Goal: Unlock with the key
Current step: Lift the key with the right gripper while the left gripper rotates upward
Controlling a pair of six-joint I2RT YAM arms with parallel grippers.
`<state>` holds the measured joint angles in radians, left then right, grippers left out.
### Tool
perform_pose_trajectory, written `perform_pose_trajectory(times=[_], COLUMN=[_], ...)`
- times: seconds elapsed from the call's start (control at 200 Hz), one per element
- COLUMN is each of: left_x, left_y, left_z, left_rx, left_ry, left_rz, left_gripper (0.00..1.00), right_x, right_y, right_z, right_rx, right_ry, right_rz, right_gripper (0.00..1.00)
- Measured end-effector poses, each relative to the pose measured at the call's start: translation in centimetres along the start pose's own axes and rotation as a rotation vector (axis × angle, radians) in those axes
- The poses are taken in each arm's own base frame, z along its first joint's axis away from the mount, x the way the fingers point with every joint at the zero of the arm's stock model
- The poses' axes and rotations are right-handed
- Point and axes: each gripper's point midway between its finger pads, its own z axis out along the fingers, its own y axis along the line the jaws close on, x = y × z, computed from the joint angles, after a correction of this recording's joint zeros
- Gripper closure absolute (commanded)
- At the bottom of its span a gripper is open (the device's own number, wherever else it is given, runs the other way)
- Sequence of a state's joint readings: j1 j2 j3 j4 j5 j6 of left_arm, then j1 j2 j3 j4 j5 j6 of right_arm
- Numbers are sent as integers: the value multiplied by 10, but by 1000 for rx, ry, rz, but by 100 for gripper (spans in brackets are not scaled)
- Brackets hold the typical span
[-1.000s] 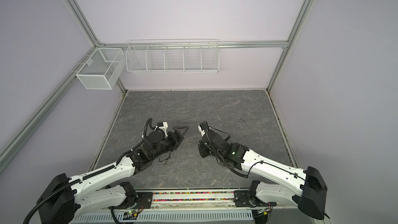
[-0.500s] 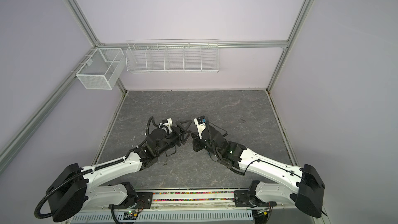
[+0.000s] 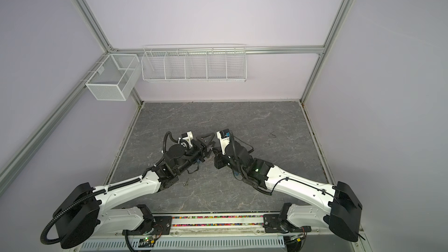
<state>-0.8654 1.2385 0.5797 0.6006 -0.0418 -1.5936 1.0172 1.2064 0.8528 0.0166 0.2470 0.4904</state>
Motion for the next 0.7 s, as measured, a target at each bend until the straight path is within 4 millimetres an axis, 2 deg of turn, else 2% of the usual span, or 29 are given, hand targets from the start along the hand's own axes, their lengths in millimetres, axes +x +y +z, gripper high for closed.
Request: perform_pose_trajectory(times=[0.3,0.605,0.7], left_x=[-2,-3,-3], left_y=[-3,7,9], left_z=[-3,-5,-5], left_rx=[4,-41,-49], left_ry=[-14,-16,-17], left_rz=[0,4,6], left_gripper=[64,75,81], right_x=[-3,-4,-3], right_y=[-5,-8,-8], right_z=[0,0,0], right_rx=[30,43,44], right_ry=[-16,-21,-21], right_rz=[0,-1,-1], right_gripper=[94,94,94])
